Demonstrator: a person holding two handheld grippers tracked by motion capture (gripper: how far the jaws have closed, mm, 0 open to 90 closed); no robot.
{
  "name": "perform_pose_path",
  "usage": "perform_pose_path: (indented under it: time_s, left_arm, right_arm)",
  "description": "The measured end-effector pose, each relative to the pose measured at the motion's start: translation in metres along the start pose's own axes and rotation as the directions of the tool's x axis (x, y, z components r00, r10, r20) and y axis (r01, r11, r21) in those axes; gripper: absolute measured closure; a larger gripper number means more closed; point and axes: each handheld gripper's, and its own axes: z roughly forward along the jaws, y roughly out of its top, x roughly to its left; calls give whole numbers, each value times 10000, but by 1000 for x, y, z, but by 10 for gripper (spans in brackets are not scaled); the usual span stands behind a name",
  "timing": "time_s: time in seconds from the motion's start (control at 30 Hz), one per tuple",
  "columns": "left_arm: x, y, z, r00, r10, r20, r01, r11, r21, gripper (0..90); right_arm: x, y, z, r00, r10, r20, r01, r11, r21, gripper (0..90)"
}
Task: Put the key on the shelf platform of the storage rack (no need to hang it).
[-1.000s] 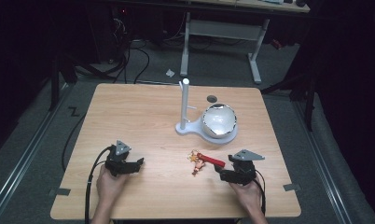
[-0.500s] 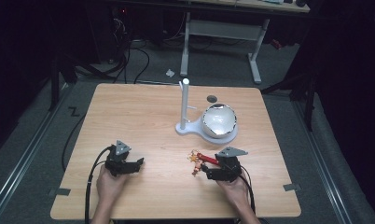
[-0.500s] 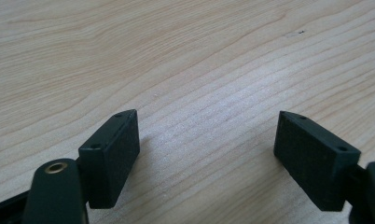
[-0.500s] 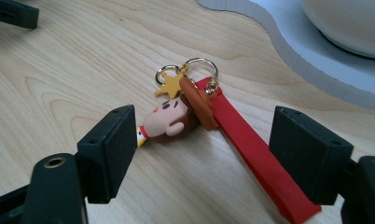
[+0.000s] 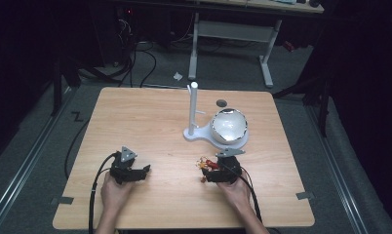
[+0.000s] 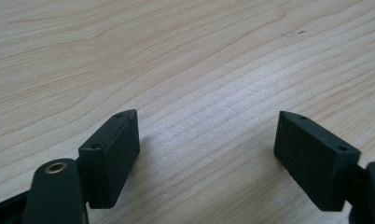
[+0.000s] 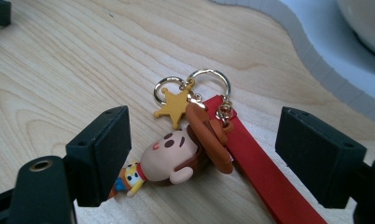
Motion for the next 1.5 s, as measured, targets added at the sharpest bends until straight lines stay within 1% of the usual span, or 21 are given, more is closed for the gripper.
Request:
perform_pose_path:
  time_s: [0.17,0.23,0.27,0.33,0.43,0.5,0.53,0.57,0.6,0.63,0.67,0.7,0.77,0.87,0.9,0.93,1.03,1.13,1.2,1.3,1.5]
  left_arm:
    - [0,0,0,10000,-2,0,2,10000,2,227]
    - [0,0,0,10000,-3,0,3,10000,1,227]
    - [0,0,0,10000,-2,0,2,10000,0,227]
    - [0,0,0,10000,0,-1,0,10000,1,227]
    - [0,0,0,10000,-3,0,3,10000,1,227]
    - [0,0,0,10000,-1,0,1,10000,2,227]
    - [0,0,0,10000,-4,0,4,10000,2,227]
    - [0,0,0,10000,-1,1,1,10000,2,227]
    - [0,0,0,10000,-4,0,4,10000,-1,227]
    - [0,0,0,10000,-3,-1,3,10000,-2,227]
    - [0,0,0,10000,-4,-1,4,10000,-2,227]
    - [0,0,0,10000,-4,1,4,10000,-1,227]
    - [0,0,0,10000,-3,2,3,10000,-1,227]
    - [0,0,0,10000,-2,4,2,10000,0,227]
    - [0,0,0,10000,-6,2,6,10000,2,227]
    - [0,0,0,10000,-5,1,5,10000,1,227]
    - [0,0,0,10000,-7,3,7,10000,4,227]
    - [0,0,0,10000,-6,6,6,10000,5,227]
    - [0,0,0,10000,-5,6,5,10000,6,227]
    - [0,0,0,10000,-6,5,6,10000,6,227]
    - [0,0,0,10000,-6,9,6,10000,6,227]
  right_arm:
    - [-3,-1,6,10000,35,45,-37,9994,336,178]
    - [-3,-1,8,9999,163,-5,-162,9984,532,178]
    - [-3,-2,9,10000,77,-4,-77,9981,609,180]
    - [-2,-2,9,10000,97,-17,-96,9979,635,188]
    - [-2,-2,7,9999,-132,20,131,9975,697,261]
    - [-2,-2,7,9999,-170,0,169,9975,679,279]
    - [0,-3,6,9994,-353,5,351,9968,723,374]
    - [0,-3,6,9994,-353,5,351,9968,723,374]
    - [1,-3,5,9983,-584,84,577,9959,695,426]
    - [3,-4,4,9960,-853,279,833,9943,664,471]
    - [3,-5,4,9951,-931,325,909,9938,645,494]
    - [2,-6,2,9954,-915,301,894,9938,655,524]
    - [-1,-7,1,9962,-863,105,856,9946,594,541]
    - [0,-7,0,9952,-963,168,953,9939,564,552]
    - [1,-7,0,9939,-1078,233,1065,9929,531,564]
    - [1,-7,-4,9923,-1183,367,1168,9923,405,618]
    - [-1,-7,-4,9932,-1138,246,1127,9927,425,620]
    - [2,-7,-4,9880,-1484,424,1468,9884,378,624]
    - [2,-7,-5,9869,-1560,412,1548,9875,310,626]
    - [1,-6,-12,9871,-1556,377,1557,9878,16,631]
    - [-6,-3,-32,9897,-1401,306,1418,9877,-655,633]
